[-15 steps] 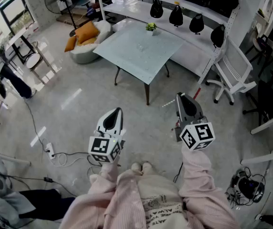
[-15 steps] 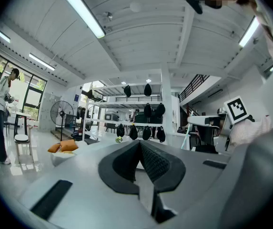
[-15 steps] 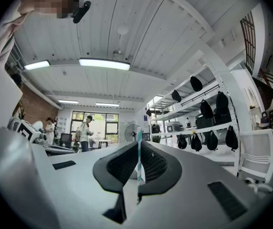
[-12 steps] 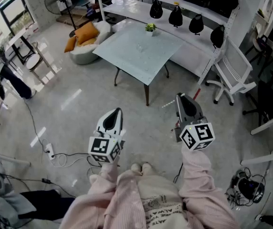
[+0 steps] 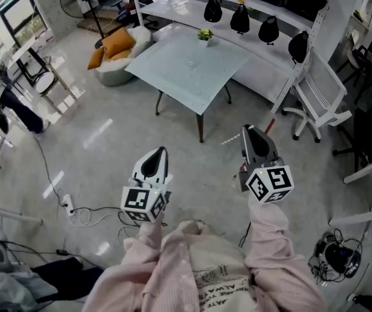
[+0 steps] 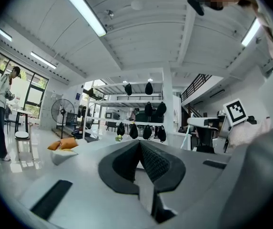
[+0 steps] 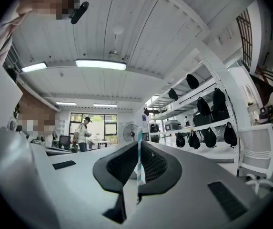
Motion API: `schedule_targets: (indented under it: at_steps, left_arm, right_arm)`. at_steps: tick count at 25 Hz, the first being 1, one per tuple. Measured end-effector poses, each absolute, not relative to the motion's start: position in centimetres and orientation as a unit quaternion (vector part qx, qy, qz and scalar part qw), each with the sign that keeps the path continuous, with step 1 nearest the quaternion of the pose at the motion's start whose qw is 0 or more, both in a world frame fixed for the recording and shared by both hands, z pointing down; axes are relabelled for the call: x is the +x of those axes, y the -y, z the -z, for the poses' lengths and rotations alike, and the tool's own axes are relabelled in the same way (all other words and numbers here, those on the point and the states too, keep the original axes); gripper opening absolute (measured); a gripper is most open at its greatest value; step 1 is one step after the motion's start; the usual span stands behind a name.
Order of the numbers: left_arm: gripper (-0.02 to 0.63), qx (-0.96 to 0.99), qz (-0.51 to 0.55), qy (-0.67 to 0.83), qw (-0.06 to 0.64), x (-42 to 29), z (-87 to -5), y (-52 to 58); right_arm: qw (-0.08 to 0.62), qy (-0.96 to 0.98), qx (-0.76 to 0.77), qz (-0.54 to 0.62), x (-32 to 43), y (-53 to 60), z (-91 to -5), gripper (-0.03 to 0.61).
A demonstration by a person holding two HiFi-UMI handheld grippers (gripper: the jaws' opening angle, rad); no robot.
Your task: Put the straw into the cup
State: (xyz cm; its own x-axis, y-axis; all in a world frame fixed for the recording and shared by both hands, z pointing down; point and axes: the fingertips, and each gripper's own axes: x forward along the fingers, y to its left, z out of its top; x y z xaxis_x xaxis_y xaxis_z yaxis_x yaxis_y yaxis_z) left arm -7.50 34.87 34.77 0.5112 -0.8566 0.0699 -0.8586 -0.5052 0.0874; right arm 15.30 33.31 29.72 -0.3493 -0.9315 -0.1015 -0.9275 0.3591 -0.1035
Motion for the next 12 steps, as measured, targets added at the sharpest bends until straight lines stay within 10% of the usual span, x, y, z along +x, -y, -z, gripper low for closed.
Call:
schedule_targets:
  at_steps: [12]
  left_arm:
    - [0.000, 0.861, -0.016, 0.504, 0.069, -7.5, -36.3, -31.1]
  right_arm:
    - [0.068, -0.822, -0.564, 0.028, 15.9, -29.3, -31.3, 0.012]
